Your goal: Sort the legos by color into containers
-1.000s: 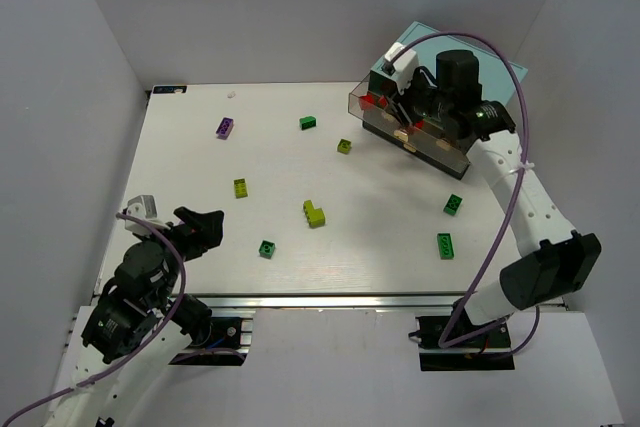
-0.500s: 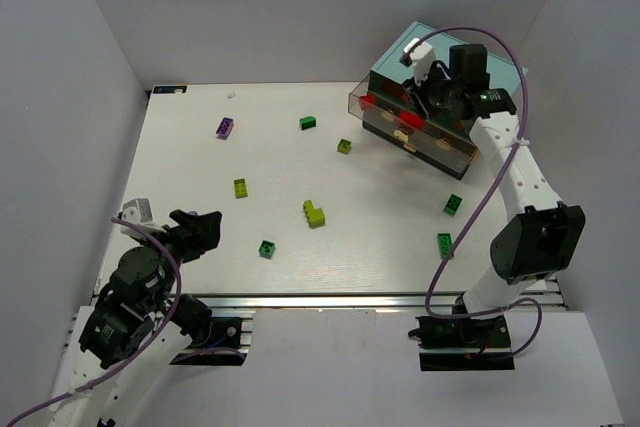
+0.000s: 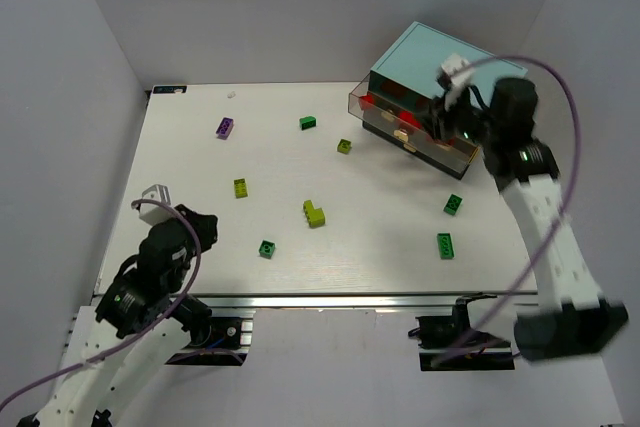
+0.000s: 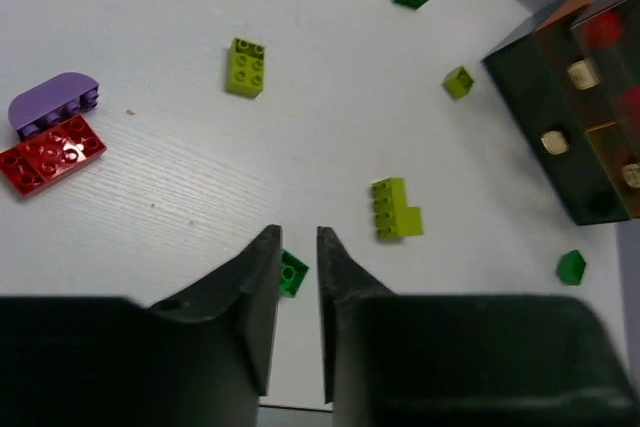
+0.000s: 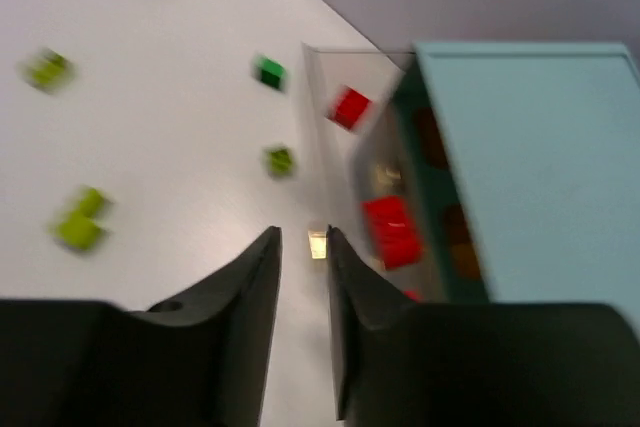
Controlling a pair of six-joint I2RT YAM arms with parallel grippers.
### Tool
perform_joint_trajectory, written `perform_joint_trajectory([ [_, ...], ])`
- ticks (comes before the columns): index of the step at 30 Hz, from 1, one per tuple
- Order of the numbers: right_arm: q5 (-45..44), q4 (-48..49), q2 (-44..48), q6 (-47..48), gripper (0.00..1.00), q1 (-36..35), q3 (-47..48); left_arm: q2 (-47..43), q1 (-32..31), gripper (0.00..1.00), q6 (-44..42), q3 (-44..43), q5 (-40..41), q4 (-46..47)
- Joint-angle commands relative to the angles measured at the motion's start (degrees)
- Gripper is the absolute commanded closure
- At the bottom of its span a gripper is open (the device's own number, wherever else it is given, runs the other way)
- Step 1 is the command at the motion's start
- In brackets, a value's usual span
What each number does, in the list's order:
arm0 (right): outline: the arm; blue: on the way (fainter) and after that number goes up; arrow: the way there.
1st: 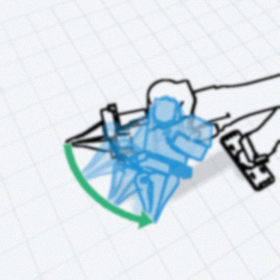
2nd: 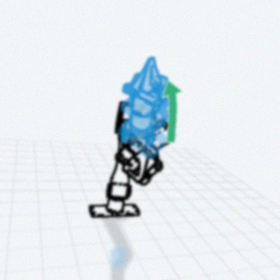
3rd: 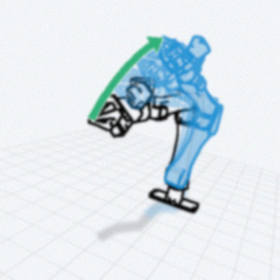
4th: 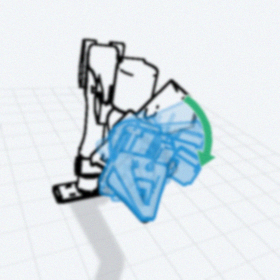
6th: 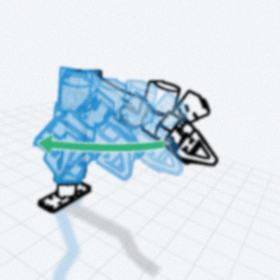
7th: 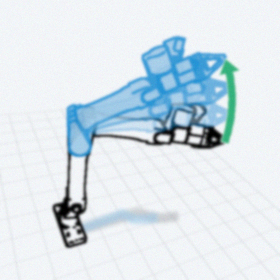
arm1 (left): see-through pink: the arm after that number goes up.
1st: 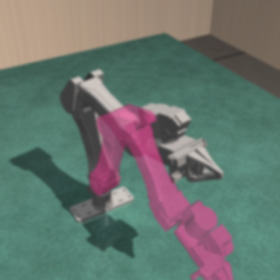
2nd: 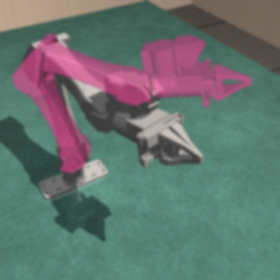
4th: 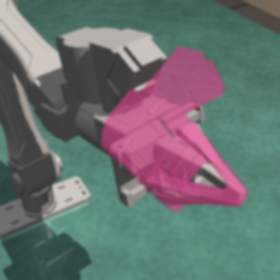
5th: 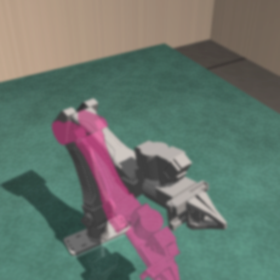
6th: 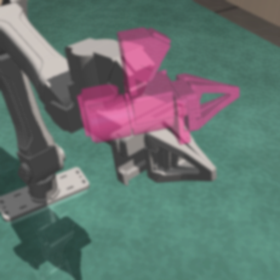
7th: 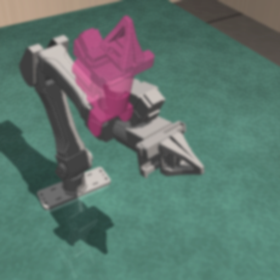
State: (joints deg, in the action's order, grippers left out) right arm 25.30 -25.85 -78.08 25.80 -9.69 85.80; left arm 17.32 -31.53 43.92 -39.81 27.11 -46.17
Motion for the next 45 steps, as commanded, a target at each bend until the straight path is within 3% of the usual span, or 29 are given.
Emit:
perform_joint_trajectory([
  [1,17.82,15.86,21.35,-19.12,0.73,-0.24,-17.36,3.41,-0.2,0.71,5.29,1.04,2.07,-2.08],
  [2,19.94,29.4,25.48,-25.04,0.67,-0.24,-23.51,5.07,-0.2,0.76,5.99,1.49,1.81,-1.64],
  [3,26.75,36.76,31.18,-30.75,0.59,-0.24,-34.8,6.48,-0.2,0.78,7.57,1.93,1.8,-1.38],
  [5,34.17,47.15,32.47,-42.0,0.35,-0.24,-40.25,12.17,0.32,0.8,9.51,1.85,2.07,-1.55],
  [6,39.25,49.81,32.21,-43.89,0.31,0.02,-41.93,14.47,0.85,0.8,9.78,1.32,1.89,-1.64],
  [7,39.56,50.45,32.38,-43.99,0.31,-0.06,-43.68,16.58,0.85,0.79,10.21,0.62,2.24,-1.81],
  [8,38.61,47.58,32.38,-37.21,0.37,-0.15,-43.18,18.61,0.85,0.75,10.48,-0.78,2.59,-1.38],
  [9,35.55,39.46,32.03,-33.66,0.45,-0.67,-42.48,22.89,1.38,0.61,9.79,-1.49,3.12,-0.68],
  [10,34.74,38.69,31.86,-32.41,0.72,-0.85,-42.64,24.93,1.38,0.57,9.26,-2.45,3.73,-0.67],
  [12,33.16,34.24,31.77,-27.16,0.9,-1.47,-42.47,31.42,2.0,0.45,7.94,-6.39,4.96,-1.46],
  [13,32.54,32.19,31.68,-26.16,0.94,-1.9,-41.6,33.11,3.48,0.4,7.41,-7.64,5.75,-2.07],
  [15,33.06,32.43,31.5,-26.24,0.88,-2.87,-41.94,35.58,4.8,0.37,6.27,-9.75,6.11,-2.78],
  [16,32.71,32.61,31.5,-26.24,0.78,-3.22,-42.03,36.72,5.59,0.33,5.74,-9.93,6.11,-3.13],
  [19,30.52,33.49,31.06,-26.07,0.71,-4.28,-43.08,37.96,9.19,0.29,5.04,-9.06,5.94,-5.06],
  [20,29.9,33.49,30.71,-24.33,0.64,-4.54,-43.26,38.14,11.38,0.23,5.21,-8.53,5.41,-5.33],
  [22,28.76,32.62,29.48,-22.74,0.61,-5.24,-43.09,38.66,13.68,0.15,4.51,-7.22,3.57,-4.46],
  [24,28.23,31.65,28.34,-22.2,0.53,-5.77,-42.73,40.94,17.37,0.12,4.07,-6.95,0.67,-2.79],
  [26,27.01,31.64,28.16,-22.2,0.37,-5.69,-43.08,45.33,20.7,0.08,3.19,-7.12,-1.18,-1.64],
  [28,26.21,32.17,28.51,-22.37,0.28,-5.77,-43.7,48.23,22.9,0.07,1.88,-7.38,-0.75,-1.38],
  [37,23.57,31.74,27.63,-20.97,0.25,-5.86,-43.44,56.23,33.8,0.02,-6.91,-5.63,-6.72,1.79],
  [45,22.95,32.09,27.72,-21.23,0.24,-5.95,-43.7,61.24,38.38,0.02,-11.92,-3.95,-10.85,6.53],
])
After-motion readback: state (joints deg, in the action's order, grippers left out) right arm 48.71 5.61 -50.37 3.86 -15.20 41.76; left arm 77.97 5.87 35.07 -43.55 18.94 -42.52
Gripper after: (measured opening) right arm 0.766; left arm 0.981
